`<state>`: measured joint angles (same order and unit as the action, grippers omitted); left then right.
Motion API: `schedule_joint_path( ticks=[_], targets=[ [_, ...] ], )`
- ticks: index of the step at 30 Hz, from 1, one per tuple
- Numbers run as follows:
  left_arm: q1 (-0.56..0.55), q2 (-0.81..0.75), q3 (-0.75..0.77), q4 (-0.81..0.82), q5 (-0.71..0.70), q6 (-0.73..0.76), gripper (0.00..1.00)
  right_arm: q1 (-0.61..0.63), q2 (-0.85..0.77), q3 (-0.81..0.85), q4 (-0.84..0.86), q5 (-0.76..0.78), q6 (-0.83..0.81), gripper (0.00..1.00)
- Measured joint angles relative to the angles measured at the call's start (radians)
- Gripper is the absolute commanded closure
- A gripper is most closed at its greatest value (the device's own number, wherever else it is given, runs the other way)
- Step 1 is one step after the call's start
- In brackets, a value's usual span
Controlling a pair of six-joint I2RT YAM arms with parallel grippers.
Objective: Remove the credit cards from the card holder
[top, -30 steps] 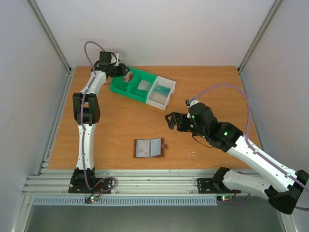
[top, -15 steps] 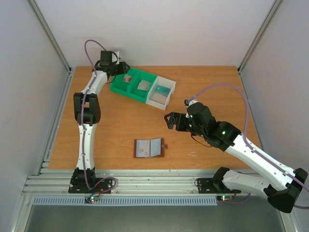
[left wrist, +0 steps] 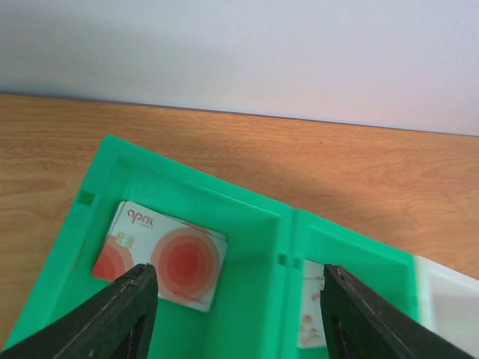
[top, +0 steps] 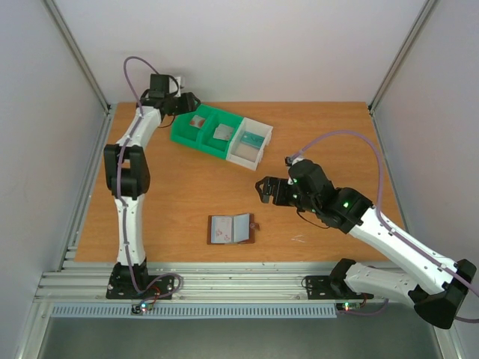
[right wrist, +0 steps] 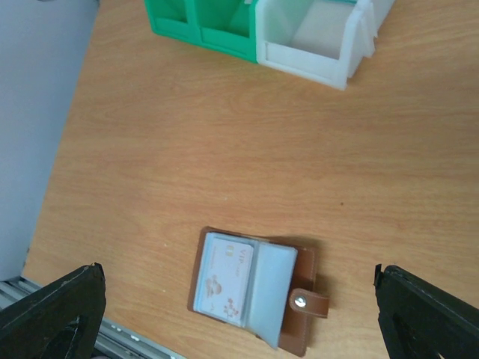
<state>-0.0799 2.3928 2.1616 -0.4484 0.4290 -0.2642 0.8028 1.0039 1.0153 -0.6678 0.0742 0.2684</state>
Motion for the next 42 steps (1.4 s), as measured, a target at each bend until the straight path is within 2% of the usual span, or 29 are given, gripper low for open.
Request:
schedule_joint_path(
  ticks=[9,13,19,21,29,42],
  targets=[
    [0.000,-0.233,-0.095,-0.169,-0.042,-0.022,0.37,0.000,0.036,0.013,-0.091,-0.015,0.028,0.03],
    [0.000,-0.335,-0.215,-0.238,-0.042,-0.055,0.39,0.000,0.071,0.026,-0.101,-0.063,0.026,0.07],
    [-0.001,-0.489,-0.473,-0.303,-0.026,-0.101,0.40,0.000,0.125,0.028,-0.091,-0.151,0.028,0.18],
    [-0.001,-0.536,-0.553,-0.314,-0.014,-0.109,0.44,0.002,0.127,0.019,-0.069,-0.177,0.031,0.22],
    [-0.048,-0.676,-0.794,-0.328,0.039,-0.120,0.45,0.020,0.156,-0.034,0.018,-0.247,0.063,0.44],
    [-0.127,-0.976,-1.171,-0.294,0.137,-0.151,0.50,0.077,0.250,-0.068,0.141,-0.289,0.100,0.58]
  ],
)
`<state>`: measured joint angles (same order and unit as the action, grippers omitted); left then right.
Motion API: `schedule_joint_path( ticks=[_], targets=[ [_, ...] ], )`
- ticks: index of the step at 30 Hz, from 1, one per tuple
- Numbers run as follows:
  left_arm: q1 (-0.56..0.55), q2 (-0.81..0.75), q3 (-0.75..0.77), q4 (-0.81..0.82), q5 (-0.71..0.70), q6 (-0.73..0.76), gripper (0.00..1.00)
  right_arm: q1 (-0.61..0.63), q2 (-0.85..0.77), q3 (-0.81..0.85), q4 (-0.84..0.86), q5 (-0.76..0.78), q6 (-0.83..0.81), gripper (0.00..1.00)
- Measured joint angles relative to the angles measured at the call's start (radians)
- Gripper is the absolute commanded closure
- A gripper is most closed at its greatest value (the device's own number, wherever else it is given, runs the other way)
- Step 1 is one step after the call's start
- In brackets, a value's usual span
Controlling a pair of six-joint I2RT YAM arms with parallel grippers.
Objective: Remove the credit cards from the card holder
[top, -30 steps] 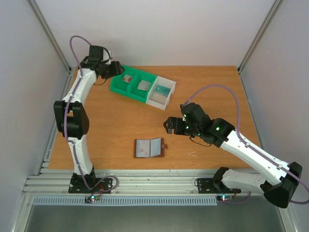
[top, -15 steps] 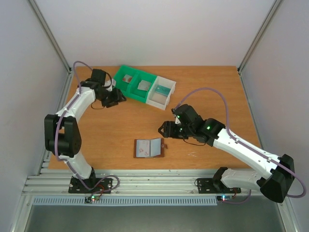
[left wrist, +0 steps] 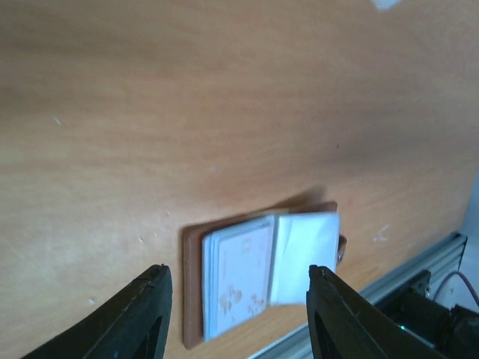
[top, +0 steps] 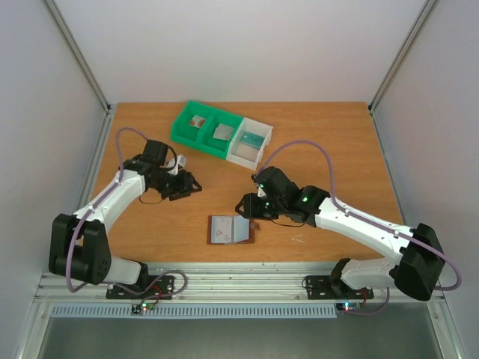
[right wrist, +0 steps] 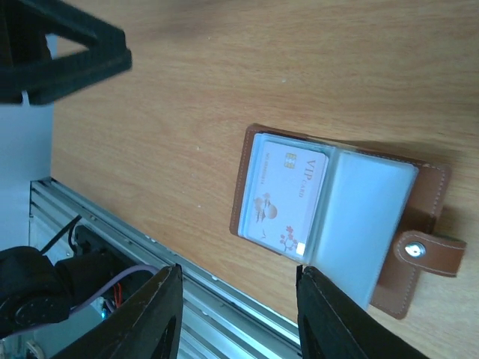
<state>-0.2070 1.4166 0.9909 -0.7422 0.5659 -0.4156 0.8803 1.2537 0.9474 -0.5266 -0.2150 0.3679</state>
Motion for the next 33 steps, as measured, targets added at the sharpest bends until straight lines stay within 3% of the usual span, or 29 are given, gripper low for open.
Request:
schedule_joint_path(
  ticks=[9,17,33],
  targets=[
    [-0.096,-0.063,-0.173,0.114,0.053,-0.082,0.60,0.008,0.103,-0.008,0.098,-0.033,0.027,0.65],
    [-0.117,-0.064,-0.308,0.267,0.108,-0.153,0.62,0.012,0.200,-0.025,0.172,-0.049,0.051,0.69],
    [-0.121,-0.063,-0.422,0.407,0.167,-0.228,0.81,0.014,0.356,-0.082,0.282,-0.056,0.092,0.79]
  ],
)
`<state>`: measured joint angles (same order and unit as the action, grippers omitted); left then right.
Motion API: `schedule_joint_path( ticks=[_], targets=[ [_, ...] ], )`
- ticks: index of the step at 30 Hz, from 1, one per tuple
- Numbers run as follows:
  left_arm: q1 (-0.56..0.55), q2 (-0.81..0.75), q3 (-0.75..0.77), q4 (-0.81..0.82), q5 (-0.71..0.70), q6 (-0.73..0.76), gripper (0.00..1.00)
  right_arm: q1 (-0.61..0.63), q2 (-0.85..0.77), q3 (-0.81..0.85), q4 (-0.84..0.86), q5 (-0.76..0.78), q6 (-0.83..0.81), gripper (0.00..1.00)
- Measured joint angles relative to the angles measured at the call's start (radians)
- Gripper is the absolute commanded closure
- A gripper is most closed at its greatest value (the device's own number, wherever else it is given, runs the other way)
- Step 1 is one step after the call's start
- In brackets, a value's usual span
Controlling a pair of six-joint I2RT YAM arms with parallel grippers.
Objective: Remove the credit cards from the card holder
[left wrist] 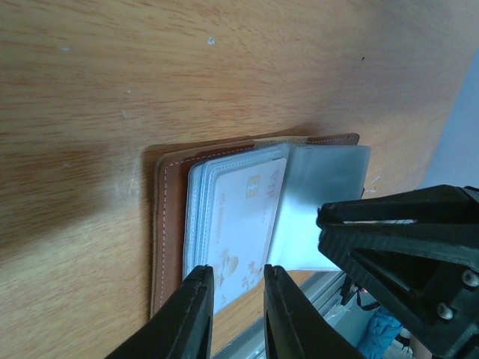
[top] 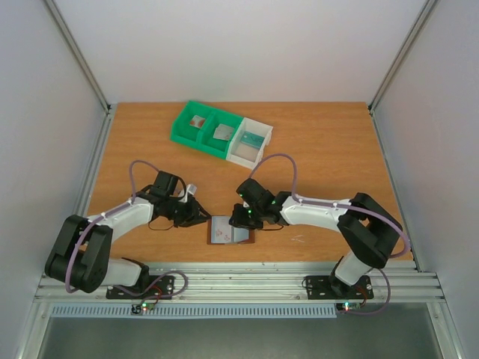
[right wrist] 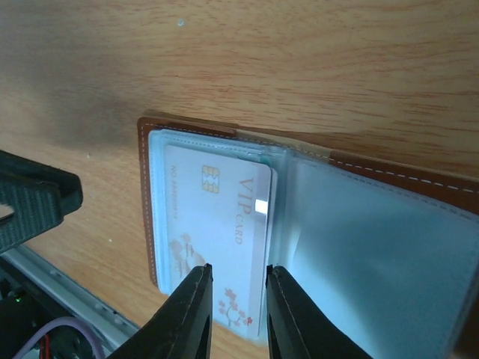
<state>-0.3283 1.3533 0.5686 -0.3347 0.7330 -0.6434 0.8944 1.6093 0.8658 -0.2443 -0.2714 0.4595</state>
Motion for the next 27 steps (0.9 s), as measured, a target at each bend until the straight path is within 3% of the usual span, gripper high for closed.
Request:
schedule_joint_path(
  ticks=[27],
  targets=[
    [-0.042,0.086,-0.056,0.126,0.038,-0.030,0.89,0.004,0.109,-0.012,0.073,-0.022,0.008,0.87]
  ],
)
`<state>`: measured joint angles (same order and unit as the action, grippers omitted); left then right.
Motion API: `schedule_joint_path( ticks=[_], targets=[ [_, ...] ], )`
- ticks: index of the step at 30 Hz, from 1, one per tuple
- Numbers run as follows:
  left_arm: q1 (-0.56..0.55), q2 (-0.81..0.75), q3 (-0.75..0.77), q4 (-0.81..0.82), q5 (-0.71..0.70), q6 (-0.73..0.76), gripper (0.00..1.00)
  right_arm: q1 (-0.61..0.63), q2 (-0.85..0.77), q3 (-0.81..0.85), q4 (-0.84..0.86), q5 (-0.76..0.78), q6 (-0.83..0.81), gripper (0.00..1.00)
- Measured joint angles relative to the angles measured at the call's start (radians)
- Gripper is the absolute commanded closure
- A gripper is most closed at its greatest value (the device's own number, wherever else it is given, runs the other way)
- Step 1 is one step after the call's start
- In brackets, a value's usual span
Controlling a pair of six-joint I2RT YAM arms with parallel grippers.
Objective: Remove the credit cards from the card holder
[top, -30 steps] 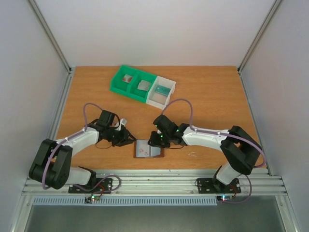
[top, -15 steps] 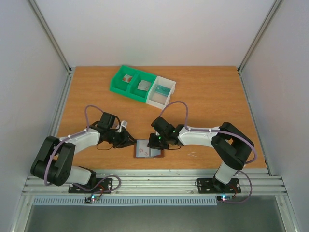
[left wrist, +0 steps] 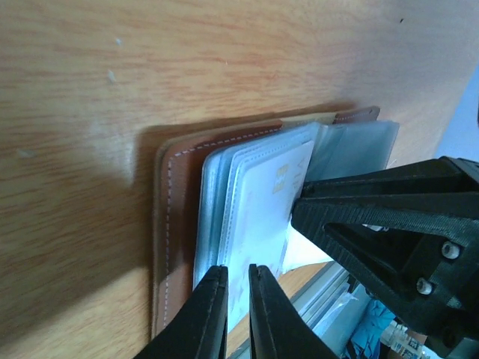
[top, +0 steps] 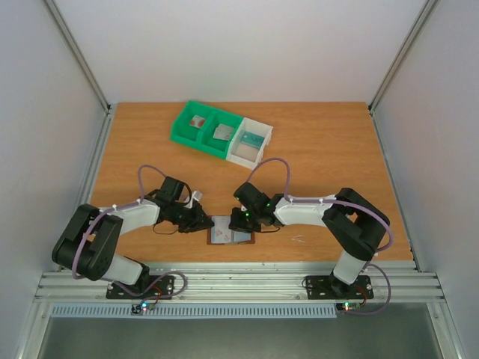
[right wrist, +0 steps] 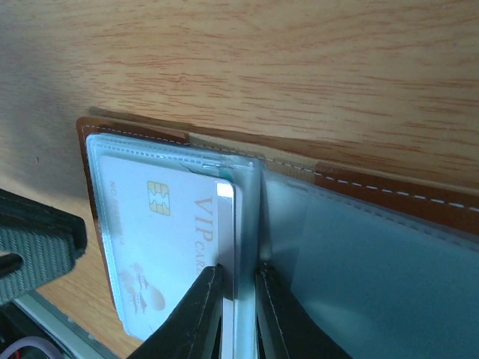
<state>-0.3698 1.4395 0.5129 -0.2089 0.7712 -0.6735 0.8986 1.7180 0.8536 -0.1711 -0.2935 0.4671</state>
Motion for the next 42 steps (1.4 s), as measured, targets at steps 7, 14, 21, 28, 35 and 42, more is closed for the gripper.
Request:
schedule_joint_path(
  ticks=[7,14,21,28,35,42],
  targets=[
    [-0.024,0.024,0.000,0.004,-0.018,0.001,0.95,0.000,0.004,0.000,0.006,-0.002,-0.004,0.91],
    [-0.024,0.028,0.000,-0.013,-0.066,0.020,0.98,0.000,-0.010,-0.011,-0.002,0.019,-0.015,0.91],
    [-0.024,0.025,0.000,-0.031,-0.088,0.031,0.95,0.001,-0.054,-0.027,-0.031,0.032,-0.016,0.88],
    [-0.024,-0.071,0.000,-0.047,-0.077,0.013,0.91,0.008,-0.072,-0.035,-0.015,0.027,-0.013,0.85],
    [-0.025,-0.096,-0.002,-0.012,-0.033,-0.025,0.90,0.011,-0.072,-0.048,-0.008,0.026,-0.011,0.84],
    [-0.047,-0.076,-0.022,0.075,0.012,-0.076,0.93,0.011,-0.072,-0.062,0.010,0.026,-0.009,0.84]
  ],
)
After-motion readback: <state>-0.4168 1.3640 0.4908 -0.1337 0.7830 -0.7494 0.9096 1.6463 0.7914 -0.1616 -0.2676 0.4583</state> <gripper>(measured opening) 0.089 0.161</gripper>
